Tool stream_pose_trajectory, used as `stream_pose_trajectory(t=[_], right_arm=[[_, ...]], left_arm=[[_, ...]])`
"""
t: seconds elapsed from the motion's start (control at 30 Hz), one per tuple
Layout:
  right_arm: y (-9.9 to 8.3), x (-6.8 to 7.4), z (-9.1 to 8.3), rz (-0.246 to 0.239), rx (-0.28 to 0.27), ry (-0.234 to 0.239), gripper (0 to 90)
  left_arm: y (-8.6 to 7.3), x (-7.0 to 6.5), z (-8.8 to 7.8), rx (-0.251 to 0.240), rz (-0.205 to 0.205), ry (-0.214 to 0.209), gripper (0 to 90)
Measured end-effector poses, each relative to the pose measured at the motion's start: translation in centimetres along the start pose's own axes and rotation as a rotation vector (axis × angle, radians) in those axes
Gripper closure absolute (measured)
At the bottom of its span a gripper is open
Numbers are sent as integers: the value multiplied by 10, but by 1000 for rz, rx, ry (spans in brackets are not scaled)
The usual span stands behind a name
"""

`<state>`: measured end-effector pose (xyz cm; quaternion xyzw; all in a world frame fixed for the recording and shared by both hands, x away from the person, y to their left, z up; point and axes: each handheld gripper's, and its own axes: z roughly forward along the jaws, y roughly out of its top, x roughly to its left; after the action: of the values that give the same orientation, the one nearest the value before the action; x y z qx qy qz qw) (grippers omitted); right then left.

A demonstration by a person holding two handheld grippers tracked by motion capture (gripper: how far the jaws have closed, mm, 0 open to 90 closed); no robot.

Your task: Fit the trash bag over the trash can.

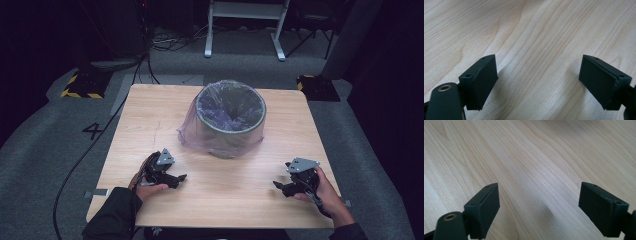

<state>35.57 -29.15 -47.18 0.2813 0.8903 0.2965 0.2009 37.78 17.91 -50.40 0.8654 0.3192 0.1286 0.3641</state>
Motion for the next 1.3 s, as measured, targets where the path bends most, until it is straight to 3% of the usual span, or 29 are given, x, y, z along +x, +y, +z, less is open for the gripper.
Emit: stream_pose_trajectory(t=[0.37, 0.53, 1.0, 1.3], right_arm=[[-19, -2, -2, 58, -48, -17, 171], [-28, -4, -4, 106, -87, -17, 171], [-54, -10, -6, 204, -91, -33, 165], [-66, -17, -9, 263, -102, 6, 151]], left_arm=[[0, 0, 0, 0, 0, 0, 147], [0, 0, 0, 0, 0, 0, 147], [0, 0, 0, -1, 2, -2, 144], [0, 0, 1, -1, 2, -2, 143]])
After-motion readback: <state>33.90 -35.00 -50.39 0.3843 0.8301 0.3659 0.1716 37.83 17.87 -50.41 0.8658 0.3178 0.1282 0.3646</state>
